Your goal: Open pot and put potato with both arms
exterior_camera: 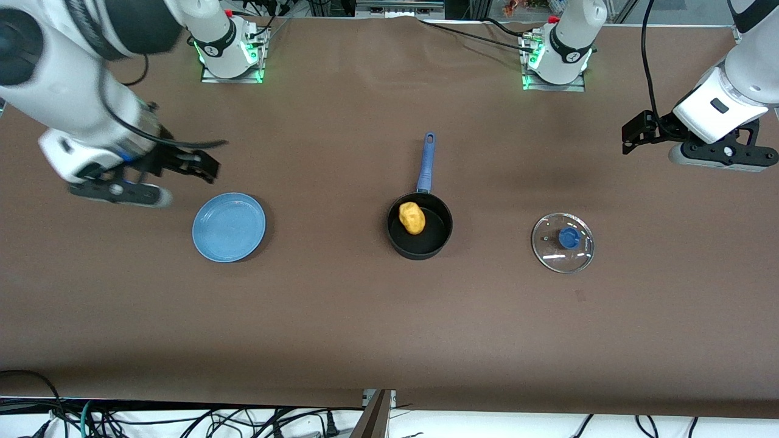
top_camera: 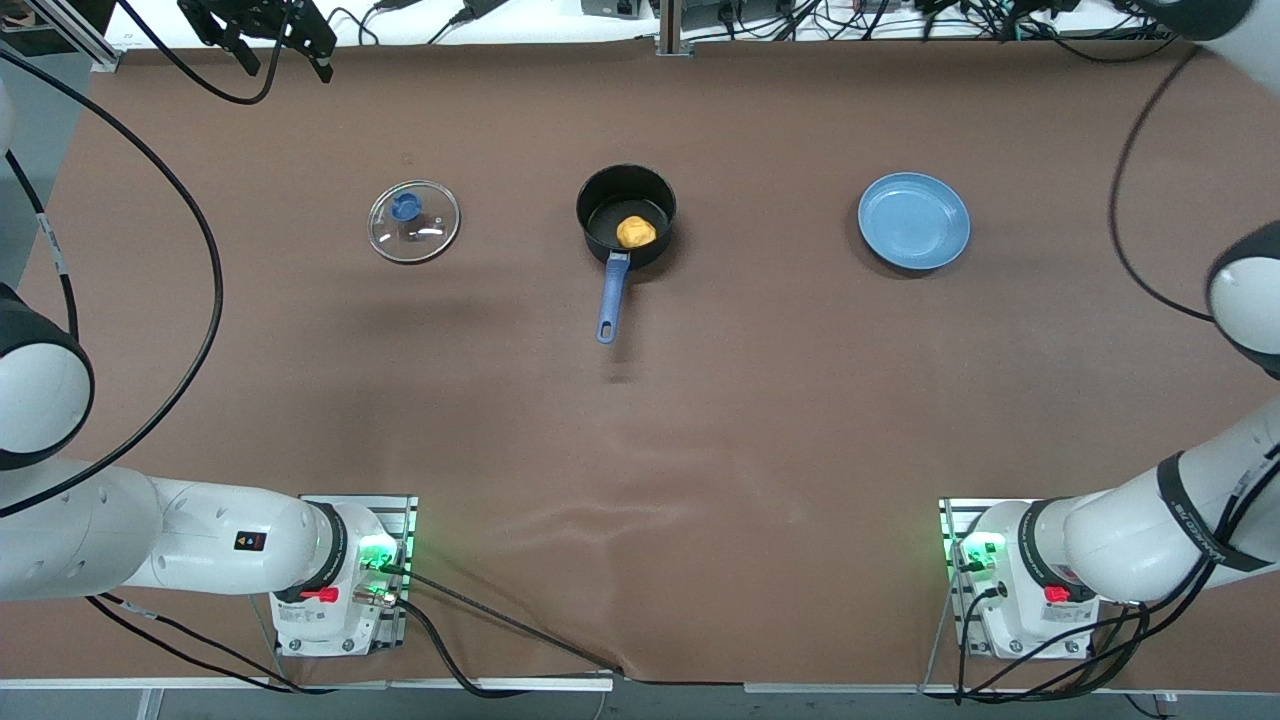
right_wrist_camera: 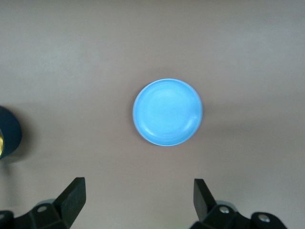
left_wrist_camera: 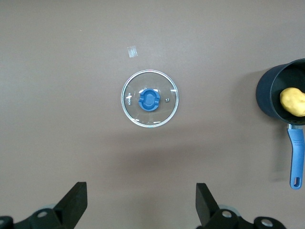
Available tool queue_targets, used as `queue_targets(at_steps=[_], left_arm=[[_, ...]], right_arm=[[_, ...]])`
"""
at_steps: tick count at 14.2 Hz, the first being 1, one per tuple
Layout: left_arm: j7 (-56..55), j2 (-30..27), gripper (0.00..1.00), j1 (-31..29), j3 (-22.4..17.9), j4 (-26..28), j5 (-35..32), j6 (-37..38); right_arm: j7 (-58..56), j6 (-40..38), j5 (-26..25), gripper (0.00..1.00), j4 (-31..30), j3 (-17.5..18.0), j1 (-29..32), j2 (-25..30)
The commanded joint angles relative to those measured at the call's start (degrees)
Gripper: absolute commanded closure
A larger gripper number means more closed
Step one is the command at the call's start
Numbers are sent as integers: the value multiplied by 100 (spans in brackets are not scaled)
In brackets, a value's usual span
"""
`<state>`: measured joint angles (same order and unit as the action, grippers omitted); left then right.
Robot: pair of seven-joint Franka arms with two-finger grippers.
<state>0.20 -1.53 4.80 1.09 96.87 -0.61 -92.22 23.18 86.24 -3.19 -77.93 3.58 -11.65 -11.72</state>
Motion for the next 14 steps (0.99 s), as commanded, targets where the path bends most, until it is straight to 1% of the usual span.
queue_targets(at_steps=[1, 3, 4, 6, 9, 14], left_arm=[[-55, 65, 0, 21, 5, -151, 17, 116], [-55, 65, 0, 21, 5, -151, 17, 116], [-55, 65, 0, 21, 5, -151, 17, 116], [-55, 65, 0, 21, 5, -151, 17, 116], [-55, 65, 0, 21, 5, -151, 17, 116], [-37, 65, 0, 21, 5, -151, 17, 116]], right_arm=[[-504, 156, -93, 0, -696, 81, 487, 731], [-1478, 130, -76, 0, -889, 81, 829, 933], [-1648, 121, -50, 0, -925, 81, 970, 978], [-1711, 86, -41, 0, -952, 99, 1112, 978], [-1703, -20, -41, 0, -768, 108, 1095, 847], [-1720, -20, -41, 0, -741, 81, 1112, 820]])
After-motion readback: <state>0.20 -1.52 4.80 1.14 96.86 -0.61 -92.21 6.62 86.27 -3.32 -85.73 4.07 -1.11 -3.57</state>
